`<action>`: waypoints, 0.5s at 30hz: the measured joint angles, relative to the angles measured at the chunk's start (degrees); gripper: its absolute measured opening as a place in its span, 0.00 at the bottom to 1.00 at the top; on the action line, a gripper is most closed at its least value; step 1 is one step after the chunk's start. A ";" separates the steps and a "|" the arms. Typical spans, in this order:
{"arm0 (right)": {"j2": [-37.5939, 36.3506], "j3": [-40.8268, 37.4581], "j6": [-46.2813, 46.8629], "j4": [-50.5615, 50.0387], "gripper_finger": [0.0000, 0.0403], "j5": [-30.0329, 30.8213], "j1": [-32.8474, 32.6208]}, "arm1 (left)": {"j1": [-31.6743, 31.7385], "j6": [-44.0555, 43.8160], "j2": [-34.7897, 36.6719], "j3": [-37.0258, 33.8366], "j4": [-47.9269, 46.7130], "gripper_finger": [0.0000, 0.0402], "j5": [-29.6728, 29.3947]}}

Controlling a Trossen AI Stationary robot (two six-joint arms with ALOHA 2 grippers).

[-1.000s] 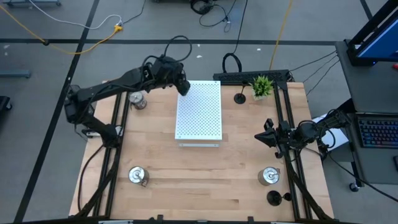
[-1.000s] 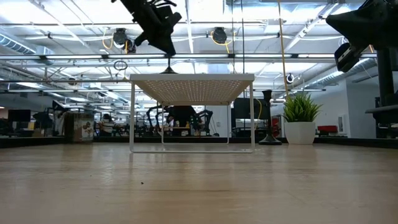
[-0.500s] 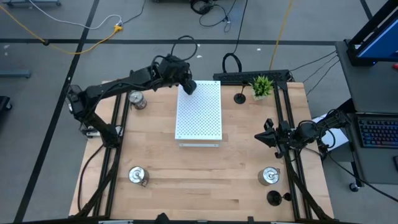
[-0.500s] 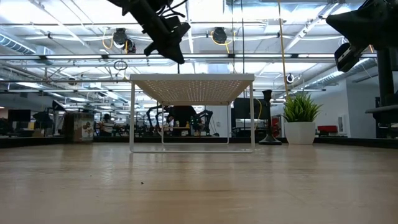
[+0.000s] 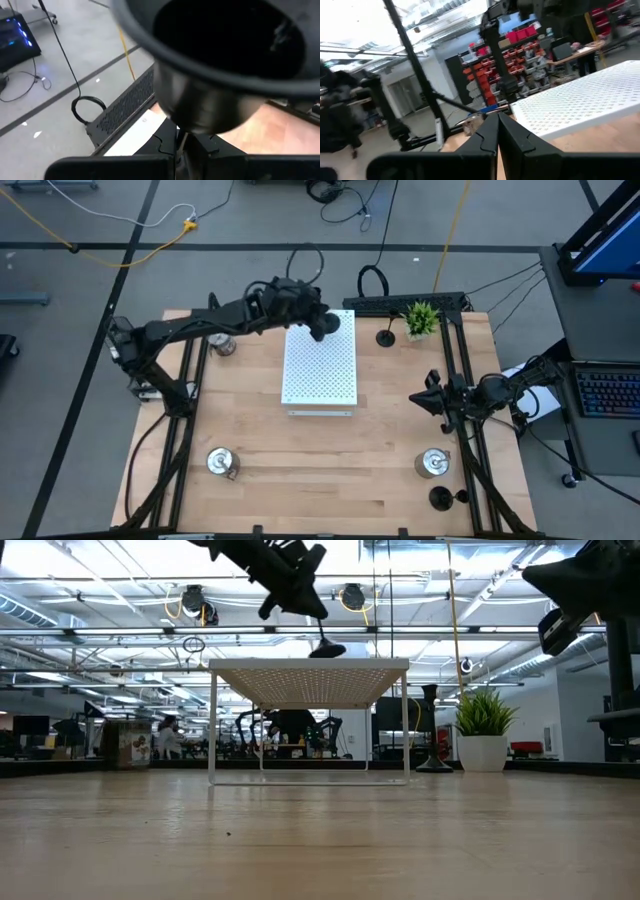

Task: Pick & Place candle stick holders
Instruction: Put the top left black candle holder on the shelf

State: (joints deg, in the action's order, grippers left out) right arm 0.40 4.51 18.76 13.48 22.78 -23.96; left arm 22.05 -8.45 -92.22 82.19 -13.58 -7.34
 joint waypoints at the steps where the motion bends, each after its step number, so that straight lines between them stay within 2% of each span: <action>1: 0.00 0.00 0.00 0.09 0.00 0.39 0.00 | -0.21 0.01 -0.55 0.15 -0.05 0.03 -0.06; 8: 0.02 0.00 -0.61 2.37 0.00 2.00 0.01 | -1.66 2.59 -2.87 7.53 -8.56 0.03 -2.92; 11: 0.11 0.00 -4.36 6.63 0.00 2.94 0.01 | -2.13 3.29 -2.85 9.76 -10.90 0.03 -3.13; 15: 0.62 -0.01 -12.66 15.38 0.00 3.14 0.01 | -2.63 2.01 -2.76 10.16 -12.16 0.03 -0.59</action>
State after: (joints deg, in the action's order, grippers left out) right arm 1.03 4.51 6.10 28.87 25.93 -23.94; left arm 19.42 -6.43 -94.98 92.36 -25.75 -7.93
